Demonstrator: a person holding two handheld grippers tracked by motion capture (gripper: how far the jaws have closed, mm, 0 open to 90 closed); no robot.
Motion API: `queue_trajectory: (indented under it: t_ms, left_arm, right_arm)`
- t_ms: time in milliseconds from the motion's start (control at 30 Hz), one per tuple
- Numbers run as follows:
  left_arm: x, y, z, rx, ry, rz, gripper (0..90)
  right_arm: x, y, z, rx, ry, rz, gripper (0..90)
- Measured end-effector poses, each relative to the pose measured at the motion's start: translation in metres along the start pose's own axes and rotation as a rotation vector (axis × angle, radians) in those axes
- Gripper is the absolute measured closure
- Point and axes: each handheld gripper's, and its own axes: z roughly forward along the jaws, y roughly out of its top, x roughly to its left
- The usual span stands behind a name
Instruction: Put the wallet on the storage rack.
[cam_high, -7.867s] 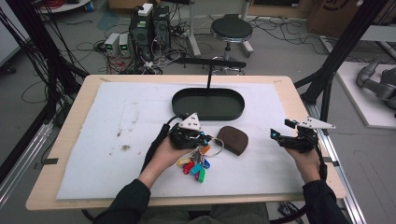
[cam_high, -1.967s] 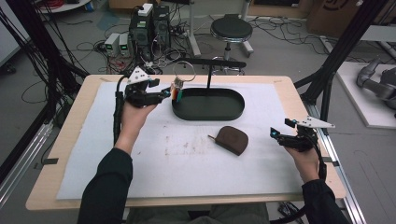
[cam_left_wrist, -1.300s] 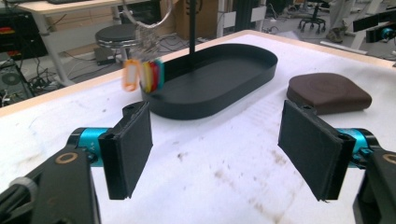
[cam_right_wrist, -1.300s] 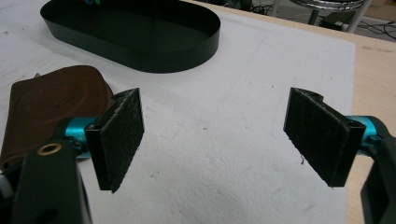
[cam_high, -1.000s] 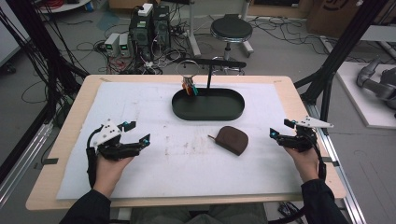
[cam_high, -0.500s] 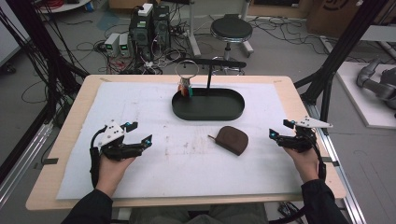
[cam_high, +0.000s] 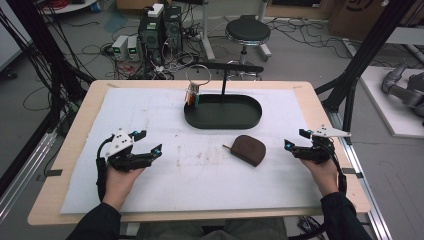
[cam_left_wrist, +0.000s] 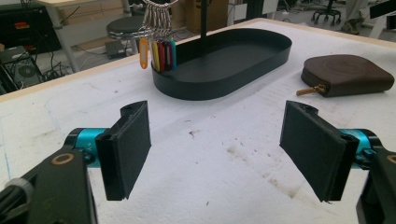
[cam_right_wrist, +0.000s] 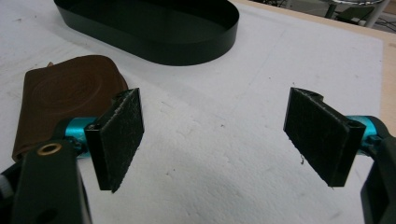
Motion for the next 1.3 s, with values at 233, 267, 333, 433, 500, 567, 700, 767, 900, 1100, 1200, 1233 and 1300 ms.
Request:
queue_trajectory:
  t_ms: [233, 267, 333, 433, 500, 567, 700, 767, 900, 1100, 1200, 1233, 1300]
  left_arm:
    - [-0.003, 0.000, 0.003, 0.009, -0.006, 0.007, 24.7]
    - [-0.003, 0.000, 0.003, 0.009, -0.007, 0.007, 24.7]
    - [-0.003, -0.001, 0.004, 0.013, -0.011, 0.007, 24.7]
    - [-0.003, -0.001, 0.005, 0.019, -0.015, 0.012, 25.1]
    - [-0.004, -0.002, 0.005, 0.021, -0.017, 0.011, 25.2]
    - [-0.004, -0.002, 0.007, 0.025, -0.023, 0.012, 25.3]
    - [-0.007, -0.002, 0.008, 0.029, -0.034, 0.020, 25.4]
    - [-0.008, -0.001, 0.009, 0.035, -0.034, 0.032, 25.4]
    - [-0.010, -0.001, 0.008, 0.037, -0.039, 0.039, 25.7]
    - [-0.010, -0.002, 0.009, 0.042, -0.042, 0.039, 25.7]
    - [-0.011, -0.001, 0.010, 0.042, -0.045, 0.041, 25.7]
    - [-0.011, -0.001, 0.010, 0.044, -0.047, 0.045, 25.8]
    - [-0.011, -0.001, 0.010, 0.045, -0.047, 0.046, 25.7]
  right_arm:
    - [0.008, 0.003, 0.010, -0.002, 0.050, 0.003, 29.8]
    - [0.010, 0.003, 0.011, 0.000, 0.053, 0.003, 29.9]
    - [0.013, 0.004, 0.015, 0.006, 0.070, -0.006, 32.4]
    - [0.016, 0.005, 0.022, 0.023, 0.092, -0.002, 37.0]
    - [0.017, 0.006, 0.026, 0.035, 0.109, 0.009, 40.1]
    - [0.018, 0.006, 0.031, 0.043, 0.127, 0.022, 41.2]
    - [0.020, 0.008, 0.042, 0.080, 0.159, 0.067, 43.1]
    - [0.022, 0.009, 0.046, 0.090, 0.179, 0.080, 44.3]
    - [0.033, 0.014, 0.043, 0.067, 0.220, -0.011, 46.9]
    - [0.040, 0.012, 0.045, 0.113, 0.228, -0.014, 46.8]
    - [0.035, 0.010, 0.049, 0.135, 0.218, 0.042, 47.4]
    - [0.033, 0.009, 0.051, 0.145, 0.218, 0.065, 47.8]
    - [0.030, 0.007, 0.056, 0.178, 0.232, 0.096, 49.3]
